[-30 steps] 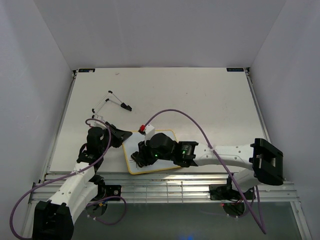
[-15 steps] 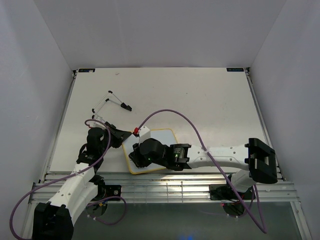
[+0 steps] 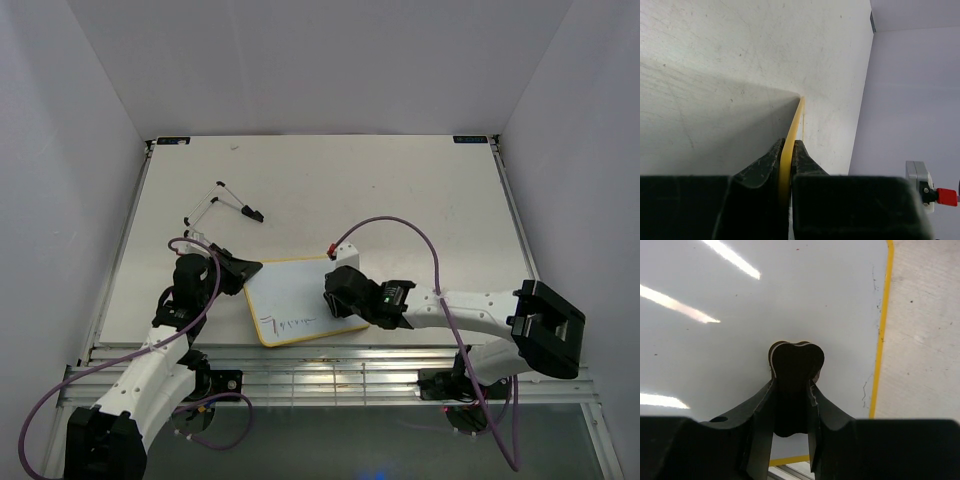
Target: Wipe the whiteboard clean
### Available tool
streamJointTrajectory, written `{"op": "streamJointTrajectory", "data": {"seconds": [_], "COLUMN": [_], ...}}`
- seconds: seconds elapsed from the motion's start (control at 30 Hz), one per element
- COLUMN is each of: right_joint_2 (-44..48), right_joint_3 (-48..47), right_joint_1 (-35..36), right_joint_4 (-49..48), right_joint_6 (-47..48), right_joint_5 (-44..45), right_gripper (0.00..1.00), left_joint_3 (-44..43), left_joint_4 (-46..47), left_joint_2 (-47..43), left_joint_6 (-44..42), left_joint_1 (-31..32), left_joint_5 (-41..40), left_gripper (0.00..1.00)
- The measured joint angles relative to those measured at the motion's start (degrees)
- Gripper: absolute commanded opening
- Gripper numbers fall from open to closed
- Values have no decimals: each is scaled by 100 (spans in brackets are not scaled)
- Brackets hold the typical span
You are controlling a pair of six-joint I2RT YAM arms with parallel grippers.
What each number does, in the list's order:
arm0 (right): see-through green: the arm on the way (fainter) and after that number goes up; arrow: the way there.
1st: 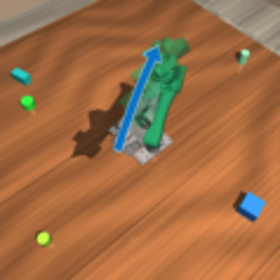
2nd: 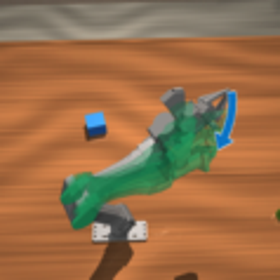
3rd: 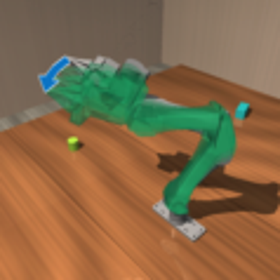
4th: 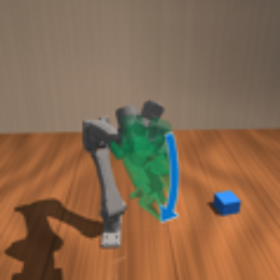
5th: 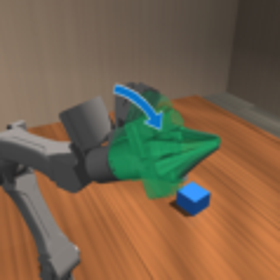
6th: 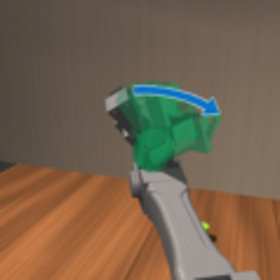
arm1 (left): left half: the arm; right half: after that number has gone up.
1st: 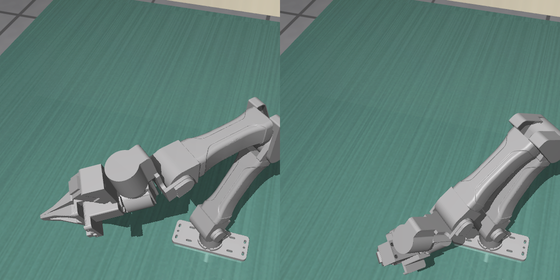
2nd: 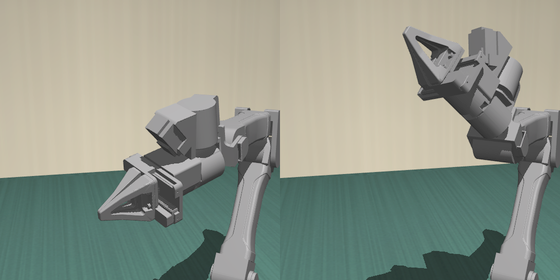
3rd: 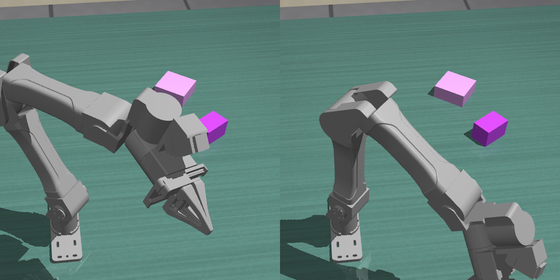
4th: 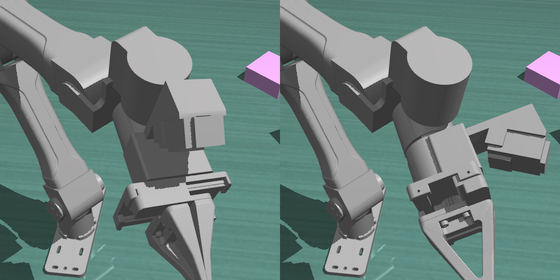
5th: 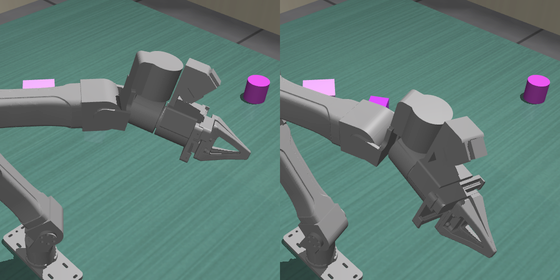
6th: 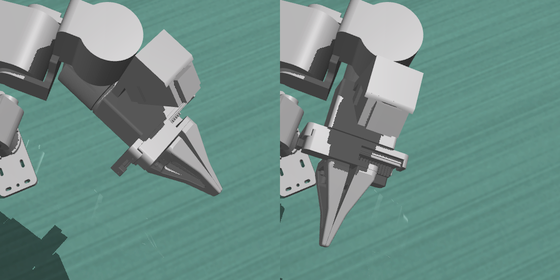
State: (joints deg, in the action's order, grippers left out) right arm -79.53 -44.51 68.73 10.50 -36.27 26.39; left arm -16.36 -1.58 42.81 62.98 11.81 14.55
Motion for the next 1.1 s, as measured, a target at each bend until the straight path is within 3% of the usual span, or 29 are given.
{"op": "streamJointTrajectory", "data": {"seconds": [0.2, 0.43, 0.7, 1.1], "right_joint_2": [-28, 0, -527, -1364], "right_joint_3": [-83, -365, -1445, -2778], "right_joint_1": [-76, 461, 1121, 1427], "right_joint_4": [4, -55, -92, -11], "right_joint_6": [413, 520, 546, 686], "right_joint_5": [-328, -557, -933, -1163], "right_gripper": [32, 32, 32, 33], "left_joint_3": [0, 0, -2, -2], "left_joint_4": [0, -79, -149, -208], "left_joint_2": [-50, -107, -157, -168], "left_joint_6": [7, -2, -2, -20], "left_joint_1": [-2, -9, -9, -17], "left_joint_5": [-17, 9, -13, -22], "left_gripper": [0, 0, 0, 0]}}
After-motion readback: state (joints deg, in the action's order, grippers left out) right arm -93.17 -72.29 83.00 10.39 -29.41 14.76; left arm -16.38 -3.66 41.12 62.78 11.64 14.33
